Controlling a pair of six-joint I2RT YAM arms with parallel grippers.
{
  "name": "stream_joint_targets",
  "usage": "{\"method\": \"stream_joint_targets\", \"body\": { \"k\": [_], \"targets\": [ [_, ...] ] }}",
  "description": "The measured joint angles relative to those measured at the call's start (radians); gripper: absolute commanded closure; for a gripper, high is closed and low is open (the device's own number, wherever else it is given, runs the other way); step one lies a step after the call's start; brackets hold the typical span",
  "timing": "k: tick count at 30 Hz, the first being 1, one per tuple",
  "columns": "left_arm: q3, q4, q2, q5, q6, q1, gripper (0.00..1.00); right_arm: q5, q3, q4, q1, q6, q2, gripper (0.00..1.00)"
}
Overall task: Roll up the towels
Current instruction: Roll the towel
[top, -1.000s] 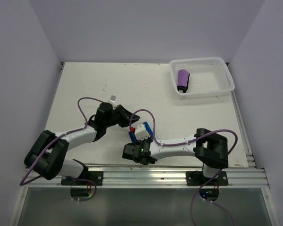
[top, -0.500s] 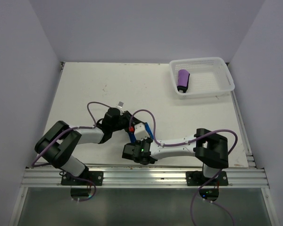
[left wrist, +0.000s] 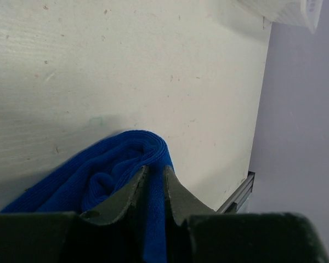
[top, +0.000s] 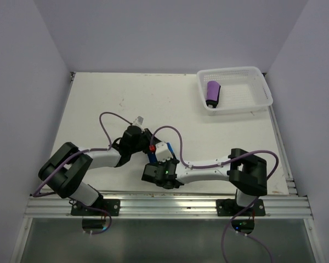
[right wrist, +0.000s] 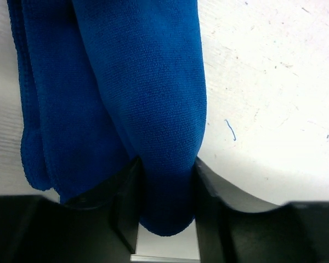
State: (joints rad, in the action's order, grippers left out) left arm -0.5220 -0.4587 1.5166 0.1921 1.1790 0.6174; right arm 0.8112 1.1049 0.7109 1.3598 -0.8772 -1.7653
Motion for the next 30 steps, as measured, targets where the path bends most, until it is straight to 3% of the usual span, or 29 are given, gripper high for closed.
{"method": "stream_joint_targets", "body": {
  "k": [9,15,21,25,30],
  "targets": [
    [0.000,0.016,0.008,-0.050,-0.077,0.000,0.80,-0.066,-0.005,-0.054,-0.021,0.033,0.051,0.34],
    [0.001,0.036,-0.008,-0.082,-0.105,0.000,0.80,-0.105,-0.059,-0.085,-0.021,0.047,0.184,0.16],
    [0.031,0.037,-0.038,-0.104,-0.118,0.000,0.80,-0.187,-0.160,-0.180,-0.062,0.049,0.420,0.21],
    [0.072,0.034,-0.076,-0.121,-0.124,-0.001,0.80,-0.301,-0.300,-0.303,-0.193,0.031,0.580,0.27],
    [0.113,0.034,-0.116,-0.136,-0.125,-0.001,0.80,-0.418,-0.418,-0.396,-0.332,0.010,0.633,0.28]
  ]
}}
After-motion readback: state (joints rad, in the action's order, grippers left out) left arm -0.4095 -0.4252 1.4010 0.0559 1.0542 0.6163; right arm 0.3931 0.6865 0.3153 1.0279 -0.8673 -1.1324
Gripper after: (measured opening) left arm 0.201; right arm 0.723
